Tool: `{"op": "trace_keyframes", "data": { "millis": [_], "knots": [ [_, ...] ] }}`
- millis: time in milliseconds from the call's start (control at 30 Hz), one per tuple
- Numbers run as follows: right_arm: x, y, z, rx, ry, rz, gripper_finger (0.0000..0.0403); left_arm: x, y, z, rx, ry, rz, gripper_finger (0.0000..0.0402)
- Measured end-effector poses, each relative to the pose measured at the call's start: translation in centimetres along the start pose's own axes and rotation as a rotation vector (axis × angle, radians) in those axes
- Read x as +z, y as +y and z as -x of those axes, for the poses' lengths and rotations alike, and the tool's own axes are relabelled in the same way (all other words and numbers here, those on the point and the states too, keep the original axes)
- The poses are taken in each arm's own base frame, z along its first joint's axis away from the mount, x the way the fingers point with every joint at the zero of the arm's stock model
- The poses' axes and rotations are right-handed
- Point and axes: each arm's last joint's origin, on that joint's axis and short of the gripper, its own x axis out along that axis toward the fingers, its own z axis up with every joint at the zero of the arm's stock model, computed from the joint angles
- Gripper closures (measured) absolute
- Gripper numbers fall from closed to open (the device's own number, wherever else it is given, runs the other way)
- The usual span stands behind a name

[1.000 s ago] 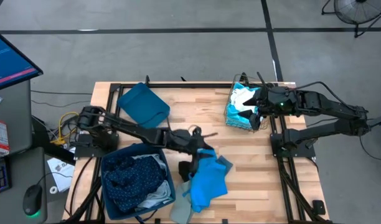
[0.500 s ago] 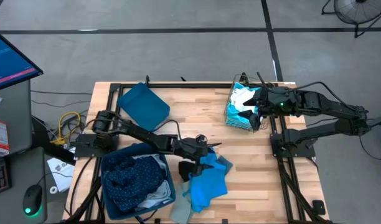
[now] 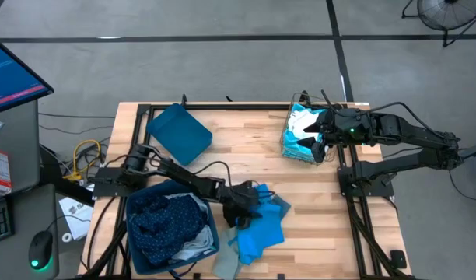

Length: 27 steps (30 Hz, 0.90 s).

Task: Pick & Place Cloths
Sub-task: Put the blue shorts into the wire basket

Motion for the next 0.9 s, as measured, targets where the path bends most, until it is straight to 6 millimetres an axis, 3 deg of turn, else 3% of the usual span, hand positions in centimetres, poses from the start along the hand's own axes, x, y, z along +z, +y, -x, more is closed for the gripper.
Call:
{"op": "trace_keyframes", "data": {
  "millis": [133,167,300,433,700,900],
  "knots": [
    [0.0,0.0,0.0,0.0,0.0,-0.014,0.0127,1.3,0.5,0.8,0.017,-0.034,0.058,0.0358],
    [0.0,0.0,0.0,0.0,-0.001,-0.018,0.0127,1.4,0.6,0.9,0.018,-0.042,0.064,0.0378],
    [0.0,0.0,0.0,0.001,-0.001,-0.028,0.0127,1.6,1.4,1.0,0.041,-0.036,0.084,0.0397],
    [-0.1,0.2,0.0,0.014,0.001,-0.019,0.0127,3.9,1.3,2.9,0.037,-0.112,0.102,0.0401],
    [-0.3,1.3,0.3,0.075,0.0,0.062,0.0127,11.4,1.2,12.0,0.139,-0.427,0.027,0.0401],
    [0.5,2.9,0.5,0.183,-0.12,0.174,0.0127,14.5,1.8,18.3,0.187,-0.592,0.044,0.0401]
  ]
}}
